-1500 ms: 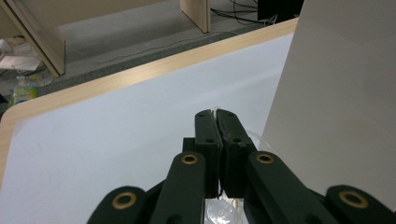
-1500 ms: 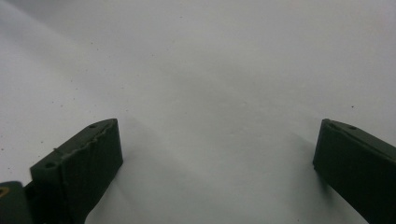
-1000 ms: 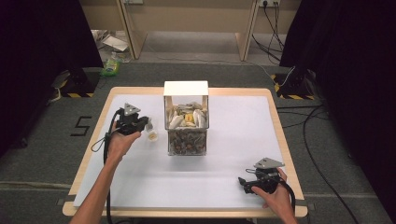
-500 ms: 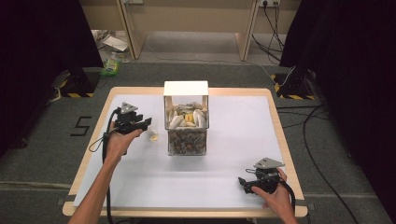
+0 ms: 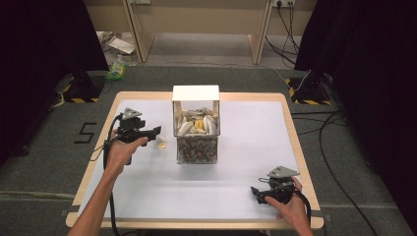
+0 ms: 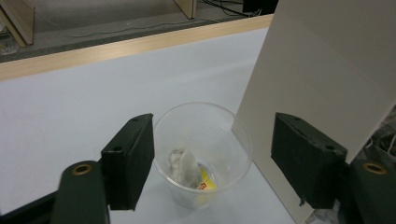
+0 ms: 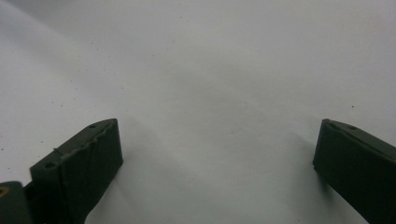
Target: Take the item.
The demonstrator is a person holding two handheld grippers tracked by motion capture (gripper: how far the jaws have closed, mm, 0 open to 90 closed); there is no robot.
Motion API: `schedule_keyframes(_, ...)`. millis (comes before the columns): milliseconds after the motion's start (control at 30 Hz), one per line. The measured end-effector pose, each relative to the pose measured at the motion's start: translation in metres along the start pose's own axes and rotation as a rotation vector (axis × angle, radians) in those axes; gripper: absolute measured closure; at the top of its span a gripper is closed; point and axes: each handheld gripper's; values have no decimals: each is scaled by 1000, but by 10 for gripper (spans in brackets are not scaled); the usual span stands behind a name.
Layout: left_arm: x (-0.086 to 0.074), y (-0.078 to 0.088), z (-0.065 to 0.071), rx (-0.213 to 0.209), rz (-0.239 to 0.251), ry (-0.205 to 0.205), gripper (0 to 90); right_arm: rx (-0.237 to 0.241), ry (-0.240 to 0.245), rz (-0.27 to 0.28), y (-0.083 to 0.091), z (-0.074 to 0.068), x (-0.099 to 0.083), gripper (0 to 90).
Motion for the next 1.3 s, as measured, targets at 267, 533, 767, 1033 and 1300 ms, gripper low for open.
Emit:
schedule_keyframes(267,-6,11,5,-7,11,1,151,0,5,2,0,0,0,19)
schedule_keyframes(533,-19,26,9,-21,24,13,150,-1,6,2,0,0,0,19)
schedule_keyframes(767,-27,35,10,-27,36,15,165,-1,6,2,0,0,0,19)
schedule_keyframes(1033,-36,40,19,-46,44,-3,168,-1,5,2,0,0,0,19)
schedule_keyframes(1300,-44,42,29,-45,54,-17,171,-1,5,2,0,0,0,19)
Point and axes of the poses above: each handheld gripper's, and its own axes: y roughly backward along the jaws, x roughly out of its top, z roughly to its right, and after that the axes turned 4 degrees about -z, right-handed
